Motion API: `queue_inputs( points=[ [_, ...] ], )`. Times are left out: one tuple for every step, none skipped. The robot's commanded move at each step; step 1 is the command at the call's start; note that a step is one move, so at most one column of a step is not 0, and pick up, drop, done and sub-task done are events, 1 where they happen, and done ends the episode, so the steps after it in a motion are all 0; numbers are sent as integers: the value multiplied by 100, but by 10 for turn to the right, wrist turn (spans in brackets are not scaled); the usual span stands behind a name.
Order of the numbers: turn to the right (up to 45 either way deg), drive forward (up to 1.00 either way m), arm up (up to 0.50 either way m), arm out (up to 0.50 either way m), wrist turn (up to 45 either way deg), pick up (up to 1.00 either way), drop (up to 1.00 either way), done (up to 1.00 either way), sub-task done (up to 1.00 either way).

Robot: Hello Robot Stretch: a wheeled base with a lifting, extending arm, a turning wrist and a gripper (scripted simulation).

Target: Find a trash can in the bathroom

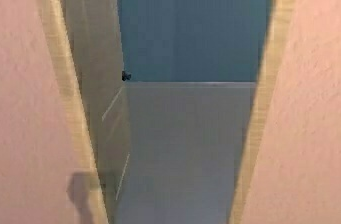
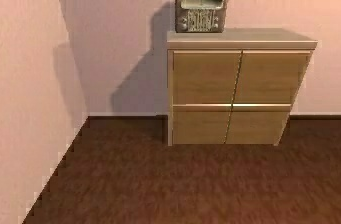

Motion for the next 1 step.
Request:
queue_inputs(
  points=[
    [0,90,0,0,0,0,0,0,0]
  ],
)
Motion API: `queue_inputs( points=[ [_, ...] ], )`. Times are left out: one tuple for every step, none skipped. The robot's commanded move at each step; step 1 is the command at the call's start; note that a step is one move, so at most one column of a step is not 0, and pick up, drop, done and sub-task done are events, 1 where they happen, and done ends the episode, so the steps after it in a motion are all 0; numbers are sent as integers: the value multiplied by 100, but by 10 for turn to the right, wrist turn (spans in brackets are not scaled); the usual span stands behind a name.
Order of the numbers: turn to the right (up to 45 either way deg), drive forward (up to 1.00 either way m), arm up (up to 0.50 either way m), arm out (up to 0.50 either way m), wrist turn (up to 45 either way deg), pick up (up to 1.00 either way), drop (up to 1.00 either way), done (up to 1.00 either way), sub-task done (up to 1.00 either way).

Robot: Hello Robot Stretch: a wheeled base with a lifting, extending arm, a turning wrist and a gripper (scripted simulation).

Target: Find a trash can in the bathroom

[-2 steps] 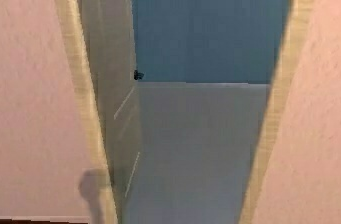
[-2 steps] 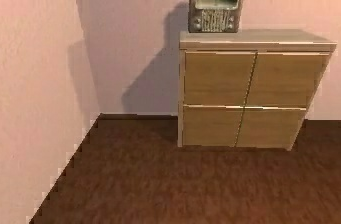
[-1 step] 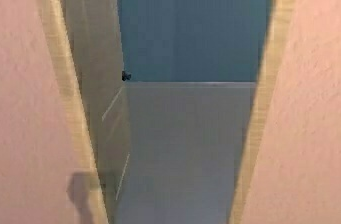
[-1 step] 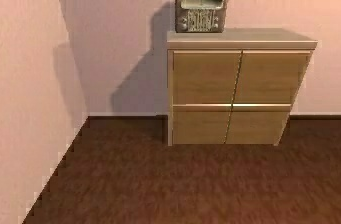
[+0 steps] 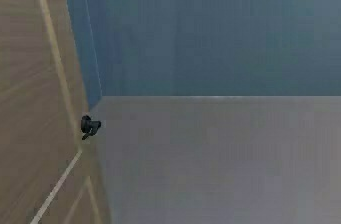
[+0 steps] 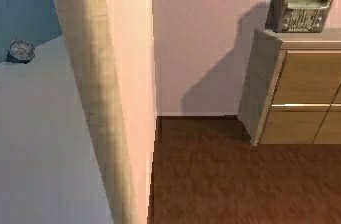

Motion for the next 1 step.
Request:
queue_inputs(
  points=[
    [270,0,0,0,0,0,0,0,0]
  ],
)
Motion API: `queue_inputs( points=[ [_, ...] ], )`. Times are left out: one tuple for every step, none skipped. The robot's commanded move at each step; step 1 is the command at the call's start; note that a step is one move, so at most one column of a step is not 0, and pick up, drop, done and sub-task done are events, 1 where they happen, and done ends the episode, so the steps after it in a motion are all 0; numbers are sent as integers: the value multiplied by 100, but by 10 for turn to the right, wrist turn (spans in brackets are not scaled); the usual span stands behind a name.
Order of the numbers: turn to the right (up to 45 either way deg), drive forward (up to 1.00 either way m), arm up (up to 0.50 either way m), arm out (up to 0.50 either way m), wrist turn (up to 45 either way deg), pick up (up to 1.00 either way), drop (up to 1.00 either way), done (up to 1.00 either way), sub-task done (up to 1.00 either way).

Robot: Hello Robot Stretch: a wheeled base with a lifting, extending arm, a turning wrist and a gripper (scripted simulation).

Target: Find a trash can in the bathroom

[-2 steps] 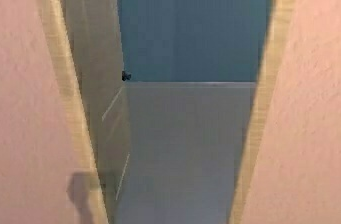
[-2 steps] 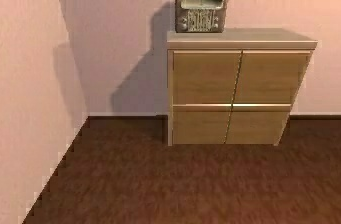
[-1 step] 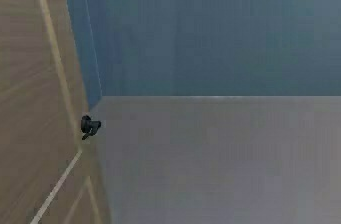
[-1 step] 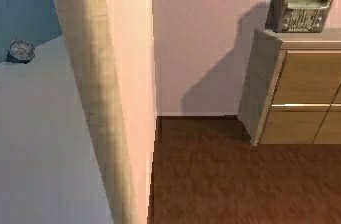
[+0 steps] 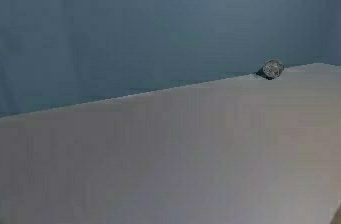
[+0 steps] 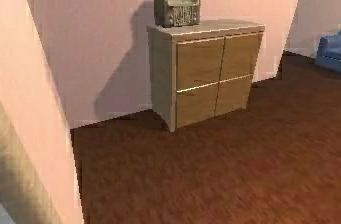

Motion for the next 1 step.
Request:
queue_inputs(
  points=[
    [0,50,0,0,0,0,0,0,0]
  ],
)
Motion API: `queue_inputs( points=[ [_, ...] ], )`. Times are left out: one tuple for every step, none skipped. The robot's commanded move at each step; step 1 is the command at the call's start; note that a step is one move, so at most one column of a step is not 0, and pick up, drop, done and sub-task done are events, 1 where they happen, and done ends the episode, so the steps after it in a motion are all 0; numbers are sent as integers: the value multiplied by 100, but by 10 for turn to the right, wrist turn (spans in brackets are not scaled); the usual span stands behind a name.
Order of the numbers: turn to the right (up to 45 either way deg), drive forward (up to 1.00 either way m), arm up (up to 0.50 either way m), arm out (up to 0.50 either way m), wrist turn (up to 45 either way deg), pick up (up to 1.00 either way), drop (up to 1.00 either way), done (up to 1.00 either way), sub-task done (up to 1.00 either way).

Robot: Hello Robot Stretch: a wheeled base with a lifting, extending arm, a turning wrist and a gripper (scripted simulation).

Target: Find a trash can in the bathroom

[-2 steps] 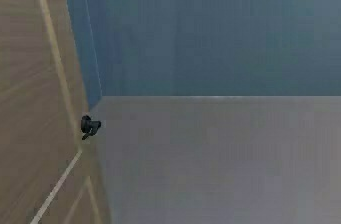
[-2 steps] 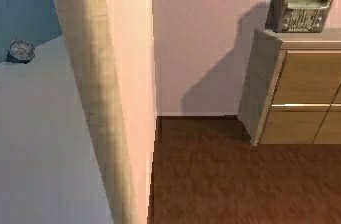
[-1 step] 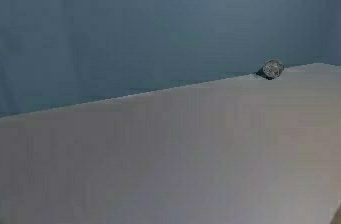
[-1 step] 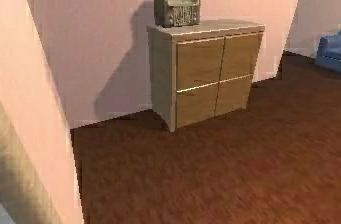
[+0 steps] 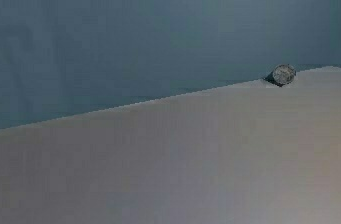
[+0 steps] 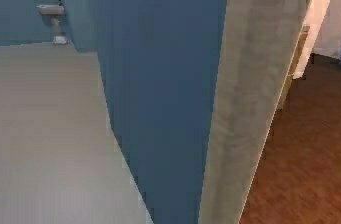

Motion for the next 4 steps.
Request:
queue_inputs(
  points=[
    [330,0,0,0,0,0,0,0,0],
    [0,100,0,0,0,0,0,0,0],
    [0,100,0,0,0,0,0,0,0],
    [0,100,0,0,0,0,0,0,0]
  ],
)
